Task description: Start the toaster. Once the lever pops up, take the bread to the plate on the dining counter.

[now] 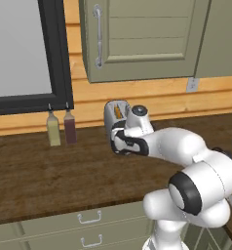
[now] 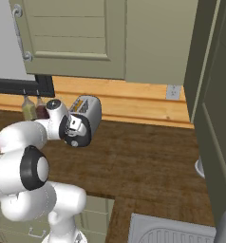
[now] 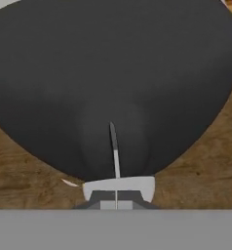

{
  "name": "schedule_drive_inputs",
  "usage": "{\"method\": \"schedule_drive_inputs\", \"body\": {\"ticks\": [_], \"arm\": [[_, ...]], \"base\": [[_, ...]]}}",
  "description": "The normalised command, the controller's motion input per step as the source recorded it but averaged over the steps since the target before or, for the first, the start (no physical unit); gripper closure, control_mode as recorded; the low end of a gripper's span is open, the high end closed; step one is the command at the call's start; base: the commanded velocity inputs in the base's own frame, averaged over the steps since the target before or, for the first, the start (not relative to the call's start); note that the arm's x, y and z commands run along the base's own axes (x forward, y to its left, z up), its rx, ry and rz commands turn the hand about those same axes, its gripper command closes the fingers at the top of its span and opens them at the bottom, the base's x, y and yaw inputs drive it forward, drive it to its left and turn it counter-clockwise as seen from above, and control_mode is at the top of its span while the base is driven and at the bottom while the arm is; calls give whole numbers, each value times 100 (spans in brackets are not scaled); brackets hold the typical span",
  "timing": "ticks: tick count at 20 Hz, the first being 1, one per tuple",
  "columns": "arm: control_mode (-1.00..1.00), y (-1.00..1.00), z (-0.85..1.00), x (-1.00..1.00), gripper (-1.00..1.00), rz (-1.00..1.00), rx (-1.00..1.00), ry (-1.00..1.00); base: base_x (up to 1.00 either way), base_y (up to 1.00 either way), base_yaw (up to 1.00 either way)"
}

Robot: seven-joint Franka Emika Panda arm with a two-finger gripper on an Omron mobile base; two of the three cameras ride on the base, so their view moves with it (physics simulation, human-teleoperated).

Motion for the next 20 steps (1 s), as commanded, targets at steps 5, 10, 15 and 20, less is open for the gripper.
{"method": "schedule_drive_inputs", "body": {"ticks": [5, 10, 15, 20], "arm": [[-100, 3, -67, 0, 100, 0, 0, 7], [-100, 1, -90, 2, 100, 0, 0, 10], [-100, 5, -72, -4, 100, 0, 0, 2], [-100, 0, 33, -46, 100, 0, 0, -6]], "base": [[0, 0, 0], [0, 0, 0], [0, 0, 0], [0, 0, 0]]}}
